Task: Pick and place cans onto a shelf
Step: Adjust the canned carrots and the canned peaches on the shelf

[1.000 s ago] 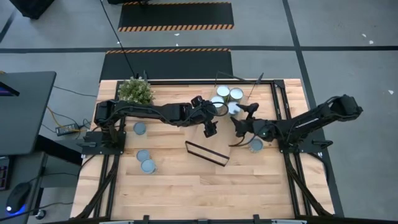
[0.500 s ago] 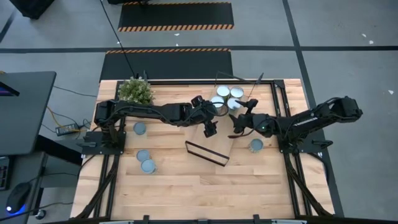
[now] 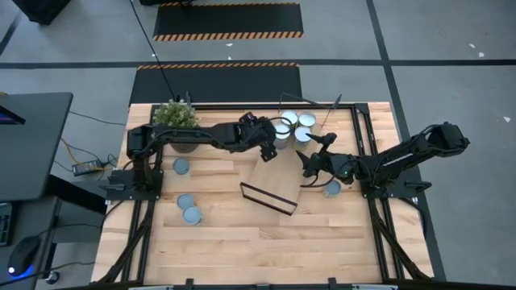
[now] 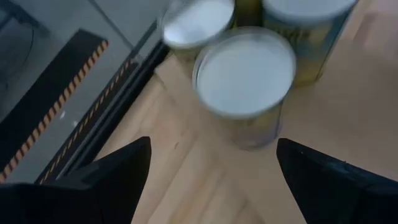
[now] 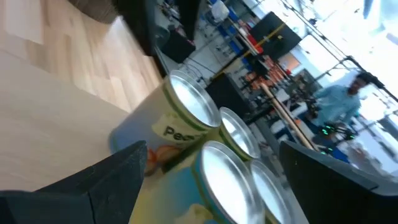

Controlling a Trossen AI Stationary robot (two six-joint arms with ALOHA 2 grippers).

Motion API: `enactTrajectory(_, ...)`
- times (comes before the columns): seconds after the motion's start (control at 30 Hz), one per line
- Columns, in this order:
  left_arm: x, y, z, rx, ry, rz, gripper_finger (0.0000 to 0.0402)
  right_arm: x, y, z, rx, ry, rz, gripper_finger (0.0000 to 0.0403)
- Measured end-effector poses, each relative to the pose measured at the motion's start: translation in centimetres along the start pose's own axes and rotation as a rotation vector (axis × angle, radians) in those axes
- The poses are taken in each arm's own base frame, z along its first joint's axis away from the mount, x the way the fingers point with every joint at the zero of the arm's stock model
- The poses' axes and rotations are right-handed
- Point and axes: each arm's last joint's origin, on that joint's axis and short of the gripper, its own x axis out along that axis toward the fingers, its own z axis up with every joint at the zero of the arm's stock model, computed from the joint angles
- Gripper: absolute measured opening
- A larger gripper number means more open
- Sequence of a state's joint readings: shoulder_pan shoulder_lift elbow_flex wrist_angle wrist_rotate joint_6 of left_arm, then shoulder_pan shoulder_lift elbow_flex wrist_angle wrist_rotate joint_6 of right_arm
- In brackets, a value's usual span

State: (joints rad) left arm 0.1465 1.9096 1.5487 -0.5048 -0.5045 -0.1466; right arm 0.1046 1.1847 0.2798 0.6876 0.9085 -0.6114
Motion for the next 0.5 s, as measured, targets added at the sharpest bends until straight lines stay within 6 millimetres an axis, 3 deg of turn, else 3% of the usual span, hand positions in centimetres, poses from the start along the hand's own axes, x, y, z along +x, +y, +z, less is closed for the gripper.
enactTrajectory(0.5,2.5,0.4,-0.1,-0.027,-0.015,0.015,0.0353,-1.0,0.2,1.0,0.016,-0.058,-0.016,0.0372)
